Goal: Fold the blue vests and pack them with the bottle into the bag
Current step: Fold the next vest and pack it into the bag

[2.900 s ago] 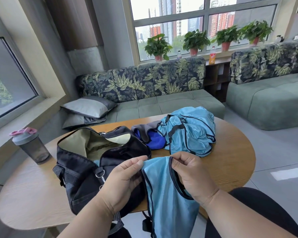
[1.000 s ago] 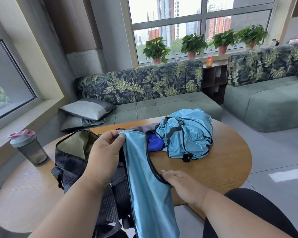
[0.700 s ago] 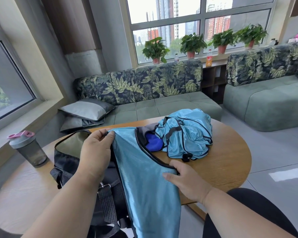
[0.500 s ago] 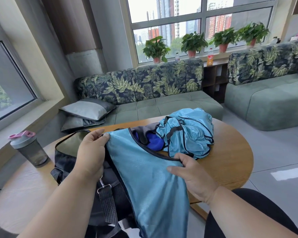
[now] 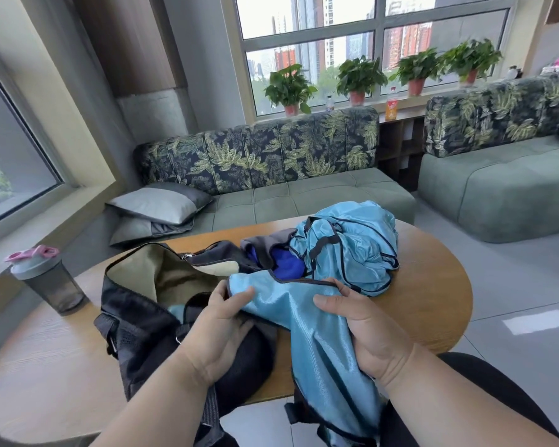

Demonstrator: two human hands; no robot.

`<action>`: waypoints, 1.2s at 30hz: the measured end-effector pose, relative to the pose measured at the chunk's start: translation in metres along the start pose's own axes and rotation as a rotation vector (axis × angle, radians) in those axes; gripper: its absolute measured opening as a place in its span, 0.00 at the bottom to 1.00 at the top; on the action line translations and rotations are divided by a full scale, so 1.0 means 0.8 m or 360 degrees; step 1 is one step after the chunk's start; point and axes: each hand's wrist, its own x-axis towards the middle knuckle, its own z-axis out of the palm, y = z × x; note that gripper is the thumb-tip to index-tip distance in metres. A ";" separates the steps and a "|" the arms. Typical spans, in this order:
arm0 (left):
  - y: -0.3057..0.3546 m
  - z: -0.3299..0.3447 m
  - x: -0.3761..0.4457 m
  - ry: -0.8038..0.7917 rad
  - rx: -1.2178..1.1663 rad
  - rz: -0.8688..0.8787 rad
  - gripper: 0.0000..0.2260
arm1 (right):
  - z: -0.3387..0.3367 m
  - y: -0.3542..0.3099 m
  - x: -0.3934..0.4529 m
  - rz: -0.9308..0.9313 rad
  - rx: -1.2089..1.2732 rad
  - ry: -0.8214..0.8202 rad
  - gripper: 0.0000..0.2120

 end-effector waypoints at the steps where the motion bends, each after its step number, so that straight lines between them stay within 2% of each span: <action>1: -0.005 0.004 -0.004 -0.0024 0.0085 0.0014 0.31 | 0.001 0.000 0.000 0.0009 0.0010 0.0004 0.35; 4: -0.020 0.014 -0.017 -0.0006 0.0190 0.0010 0.40 | 0.007 -0.003 0.001 -0.0009 0.0085 -0.0014 0.43; 7: -0.034 0.023 -0.031 -0.0061 0.0088 -0.0146 0.46 | 0.015 -0.013 -0.003 -0.0045 0.0110 -0.0051 0.35; 10: -0.036 0.042 -0.053 -0.0314 0.0174 -0.0309 0.33 | 0.027 -0.022 -0.010 -0.0088 0.0103 -0.0090 0.25; 12: -0.038 0.049 -0.061 -0.0322 0.0215 -0.0379 0.33 | 0.031 -0.024 -0.012 -0.0122 0.0120 -0.0052 0.24; 18: -0.043 0.049 -0.057 -0.0400 0.0216 -0.0406 0.31 | 0.037 -0.032 -0.014 -0.0154 0.0101 -0.0004 0.29; 20: -0.040 0.052 -0.056 -0.0466 0.0252 -0.0375 0.27 | 0.035 -0.033 -0.012 -0.0143 0.0091 -0.0001 0.34; 23: -0.040 0.049 -0.053 -0.0496 0.0172 -0.0326 0.27 | 0.036 -0.034 -0.014 -0.0148 0.0061 -0.0019 0.42; 30: -0.029 0.046 -0.048 -0.0500 0.0073 -0.0142 0.24 | 0.020 -0.032 -0.014 -0.0145 0.0144 -0.0008 0.27; 33: -0.012 0.046 -0.043 -0.0467 0.0022 -0.0007 0.24 | 0.016 -0.023 -0.017 -0.0014 0.0107 0.0017 0.17; 36: 0.000 0.040 -0.037 -0.0453 -0.0014 0.0025 0.23 | 0.009 -0.017 -0.013 0.0039 -0.0006 0.0024 0.21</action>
